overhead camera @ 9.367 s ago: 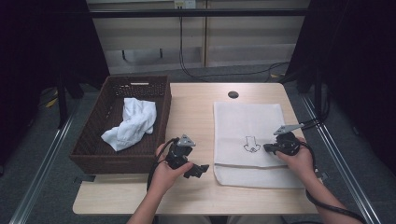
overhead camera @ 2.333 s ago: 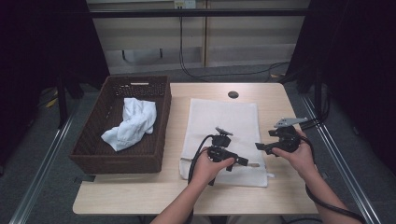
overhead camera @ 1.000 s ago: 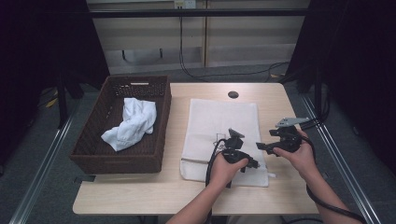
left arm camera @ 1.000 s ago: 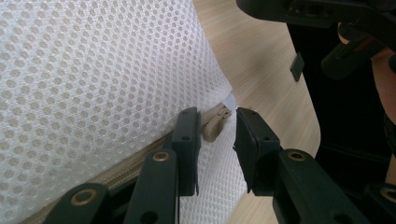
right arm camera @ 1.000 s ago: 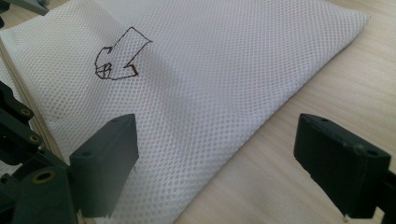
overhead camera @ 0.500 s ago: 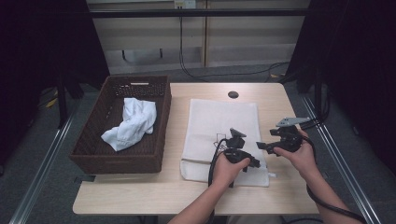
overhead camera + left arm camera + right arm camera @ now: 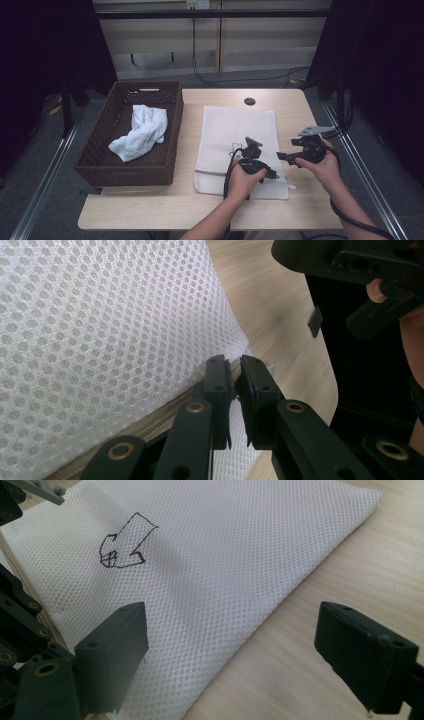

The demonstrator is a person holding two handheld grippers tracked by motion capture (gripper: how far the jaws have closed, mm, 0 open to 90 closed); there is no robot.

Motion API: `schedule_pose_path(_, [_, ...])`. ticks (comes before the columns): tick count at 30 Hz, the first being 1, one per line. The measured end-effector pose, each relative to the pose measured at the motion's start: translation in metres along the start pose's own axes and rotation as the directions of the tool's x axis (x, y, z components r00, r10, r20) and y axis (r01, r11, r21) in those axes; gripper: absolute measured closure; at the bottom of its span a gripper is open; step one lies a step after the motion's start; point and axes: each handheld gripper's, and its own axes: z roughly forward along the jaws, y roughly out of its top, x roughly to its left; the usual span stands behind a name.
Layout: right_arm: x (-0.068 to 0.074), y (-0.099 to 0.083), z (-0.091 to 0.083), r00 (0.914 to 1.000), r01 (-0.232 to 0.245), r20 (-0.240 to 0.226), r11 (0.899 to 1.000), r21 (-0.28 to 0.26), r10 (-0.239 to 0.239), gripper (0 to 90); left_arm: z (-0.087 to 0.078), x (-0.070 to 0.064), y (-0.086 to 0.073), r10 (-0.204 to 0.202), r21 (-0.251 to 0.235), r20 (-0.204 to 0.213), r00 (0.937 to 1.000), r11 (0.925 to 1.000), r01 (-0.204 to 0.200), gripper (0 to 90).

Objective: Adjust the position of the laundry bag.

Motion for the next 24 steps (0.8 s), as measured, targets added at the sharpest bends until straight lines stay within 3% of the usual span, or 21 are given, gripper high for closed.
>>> schedule_pose_path(2, [0.000, 0.000, 0.000, 1.0000, -0.003, -0.001, 1.000, 0.000, 0.003, 13.6, 0.000, 0.000, 0.001, 0.013, -0.004, 0.001, 0.9999, 0.9999, -0.013, 77.8])
schedule_pose_path(6, [0.000, -0.001, 0.000, 1.0000, -0.002, 0.003, 1.000, 0.001, 0.002, 13.6, 0.002, -0.001, 0.002, 0.002, -0.001, 0.001, 1.0000, 1.0000, -0.002, 81.2])
schedule_pose_path(9, [0.000, 0.000, -0.001, 1.0000, -0.004, 0.002, 1.000, -0.004, 0.004, 13.6, 0.003, 0.003, 0.003, -0.013, 0.003, 0.041, 0.9991, 0.9999, 0.013, 85.1])
schedule_pose_path(11, [-0.001, -0.001, -0.002, 0.9999, -0.012, 0.006, 1.000, -0.005, 0.012, 13.7, 0.003, 0.003, 0.003, 0.011, -0.011, 0.024, 0.9996, 0.9999, -0.011, 87.0])
schedule_pose_path(14, [-0.002, -0.002, -0.003, 0.9999, -0.014, 0.004, 1.000, -0.008, 0.014, 13.6, -0.001, 0.005, 0.002, 0.008, -0.036, 0.060, 0.9982, 0.9993, -0.006, 87.3])
schedule_pose_path(17, [-0.003, -0.003, -0.003, 0.9999, -0.016, 0.006, 1.000, -0.007, 0.016, 13.7, -0.005, 0.005, 0.004, 0.006, -0.038, 0.072, 0.9974, 0.9993, -0.003, 87.3])
schedule_pose_path(19, [-0.003, -0.003, -0.004, 0.9999, -0.014, 0.004, 1.000, -0.006, 0.014, 13.7, -0.007, 0.005, 0.006, 0.025, -0.033, 0.060, 0.9979, 0.9992, -0.023, 87.4])
schedule_pose_path(21, [-0.003, -0.003, -0.005, 0.9999, -0.016, -0.002, 1.000, -0.002, 0.016, 13.6, -0.009, 0.005, 0.008, -0.006, -0.036, 0.085, 0.9963, 0.9993, 0.009, 87.5])
schedule_pose_path(24, [-0.004, -0.004, -0.008, 0.9995, -0.030, -0.009, 1.000, -0.004, 0.030, 13.4, -0.015, 0.004, 0.010, 0.006, -0.039, 0.069, 0.9976, 0.9992, -0.003, 87.5])
